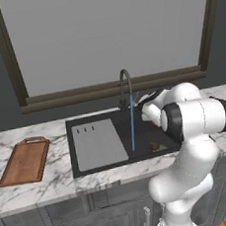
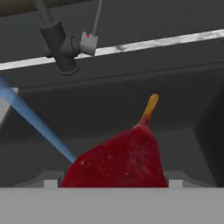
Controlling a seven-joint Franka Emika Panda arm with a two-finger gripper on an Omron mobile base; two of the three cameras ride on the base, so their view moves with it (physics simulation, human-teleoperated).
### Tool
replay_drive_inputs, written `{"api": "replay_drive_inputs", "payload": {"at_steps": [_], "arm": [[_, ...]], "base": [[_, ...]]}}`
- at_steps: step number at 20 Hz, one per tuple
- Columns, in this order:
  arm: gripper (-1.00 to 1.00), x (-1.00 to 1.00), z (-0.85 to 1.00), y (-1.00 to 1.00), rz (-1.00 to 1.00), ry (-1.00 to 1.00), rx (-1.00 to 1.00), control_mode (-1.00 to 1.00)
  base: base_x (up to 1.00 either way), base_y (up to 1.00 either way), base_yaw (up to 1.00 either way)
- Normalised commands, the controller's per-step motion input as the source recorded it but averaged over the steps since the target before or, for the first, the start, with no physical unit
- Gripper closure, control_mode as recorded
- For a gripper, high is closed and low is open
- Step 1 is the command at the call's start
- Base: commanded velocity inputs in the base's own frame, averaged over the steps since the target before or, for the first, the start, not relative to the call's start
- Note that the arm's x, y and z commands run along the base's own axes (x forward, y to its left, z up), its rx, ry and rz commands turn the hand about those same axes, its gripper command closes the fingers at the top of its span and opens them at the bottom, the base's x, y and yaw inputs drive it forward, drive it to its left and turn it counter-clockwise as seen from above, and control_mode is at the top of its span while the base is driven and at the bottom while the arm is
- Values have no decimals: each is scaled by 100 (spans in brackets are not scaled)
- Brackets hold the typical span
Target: Pick the pear, kiwi from the sink and place them on the cutting board to airdry. Then turn off the sink faucet.
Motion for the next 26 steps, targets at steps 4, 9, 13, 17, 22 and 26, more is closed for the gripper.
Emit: {"api": "replay_drive_inputs", "payload": {"at_steps": [4, 9, 13, 17, 22, 26], "arm": [[100, -68, 40, 0, 11, -20, -1, -100], [100, -88, 15, 35, 4, -32, -8, -100], [100, -69, 67, 14, 6, -17, -7, -100], [100, -42, 100, 0, 7, -1, -6, -100], [100, -39, 100, 0, 7, 0, -5, -100], [100, -63, 99, -2, 7, 0, -1, -100]], "base": [[0, 0, 0], [0, 0, 0], [0, 0, 0], [0, 0, 0], [0, 0, 0], [0, 0, 0]]}}
